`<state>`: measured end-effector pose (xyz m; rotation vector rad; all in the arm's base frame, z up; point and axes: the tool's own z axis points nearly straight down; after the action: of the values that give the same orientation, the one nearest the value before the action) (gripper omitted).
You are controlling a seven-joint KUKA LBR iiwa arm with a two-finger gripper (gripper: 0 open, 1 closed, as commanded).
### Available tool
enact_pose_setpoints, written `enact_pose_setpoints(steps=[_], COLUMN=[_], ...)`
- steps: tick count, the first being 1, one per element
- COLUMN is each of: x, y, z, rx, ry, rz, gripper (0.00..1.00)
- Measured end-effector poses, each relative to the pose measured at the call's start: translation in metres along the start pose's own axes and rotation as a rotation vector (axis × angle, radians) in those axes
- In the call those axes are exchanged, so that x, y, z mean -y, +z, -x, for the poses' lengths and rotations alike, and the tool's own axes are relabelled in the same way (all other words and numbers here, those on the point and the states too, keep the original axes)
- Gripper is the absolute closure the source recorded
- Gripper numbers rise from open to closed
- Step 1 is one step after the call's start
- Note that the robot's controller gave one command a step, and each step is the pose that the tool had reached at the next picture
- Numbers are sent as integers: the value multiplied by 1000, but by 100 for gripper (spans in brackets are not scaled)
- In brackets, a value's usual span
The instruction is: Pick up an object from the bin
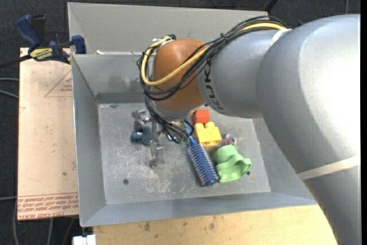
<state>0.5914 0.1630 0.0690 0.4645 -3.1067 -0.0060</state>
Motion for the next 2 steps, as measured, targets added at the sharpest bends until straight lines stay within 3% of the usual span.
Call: enact_pose_setpoints(steps=[1, 2], x=[4, -7], y=[-2, -178], z=[1, 21], rx=[2, 13], ry=[8, -62], rz=[-2, -4], gripper=[100, 100])
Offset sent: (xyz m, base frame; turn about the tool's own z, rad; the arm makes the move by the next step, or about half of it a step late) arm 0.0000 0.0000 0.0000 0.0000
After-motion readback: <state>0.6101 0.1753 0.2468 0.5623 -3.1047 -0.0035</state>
